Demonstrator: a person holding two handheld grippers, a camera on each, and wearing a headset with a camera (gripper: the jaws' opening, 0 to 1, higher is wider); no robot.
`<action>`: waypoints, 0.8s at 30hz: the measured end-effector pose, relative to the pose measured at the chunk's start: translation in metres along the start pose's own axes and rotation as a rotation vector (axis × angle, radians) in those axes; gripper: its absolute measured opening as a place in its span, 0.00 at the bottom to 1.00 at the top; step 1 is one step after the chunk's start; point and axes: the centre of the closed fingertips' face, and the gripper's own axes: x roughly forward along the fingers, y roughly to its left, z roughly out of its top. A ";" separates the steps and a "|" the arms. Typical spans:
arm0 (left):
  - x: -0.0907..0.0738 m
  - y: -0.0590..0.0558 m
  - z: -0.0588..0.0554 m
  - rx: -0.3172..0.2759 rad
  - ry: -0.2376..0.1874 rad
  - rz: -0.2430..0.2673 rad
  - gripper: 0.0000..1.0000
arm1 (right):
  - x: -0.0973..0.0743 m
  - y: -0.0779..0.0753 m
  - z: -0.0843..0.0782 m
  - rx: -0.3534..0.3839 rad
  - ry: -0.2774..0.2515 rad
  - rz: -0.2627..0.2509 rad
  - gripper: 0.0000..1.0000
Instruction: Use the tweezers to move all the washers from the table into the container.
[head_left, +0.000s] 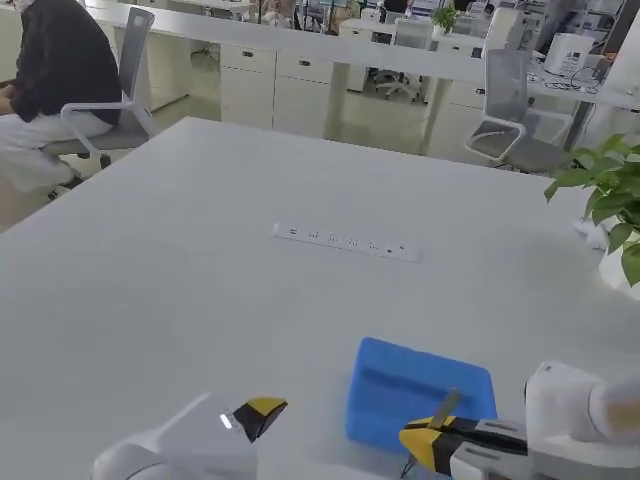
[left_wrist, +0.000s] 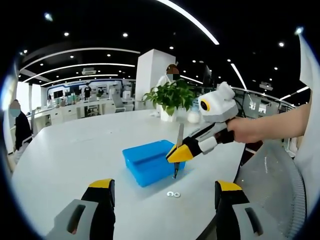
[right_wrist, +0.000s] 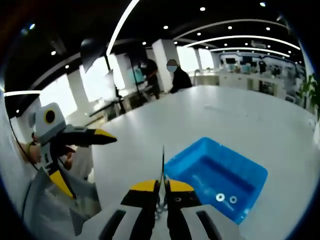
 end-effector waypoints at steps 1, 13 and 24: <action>0.000 0.000 0.000 0.000 0.000 0.000 0.83 | -0.001 -0.001 0.003 0.005 -0.001 -0.001 0.04; -0.001 0.000 0.000 -0.002 -0.004 0.004 0.83 | -0.002 -0.011 0.028 0.086 -0.001 0.048 0.04; -0.001 0.001 0.001 0.001 -0.002 0.008 0.83 | 0.002 -0.032 0.040 0.119 -0.005 0.026 0.03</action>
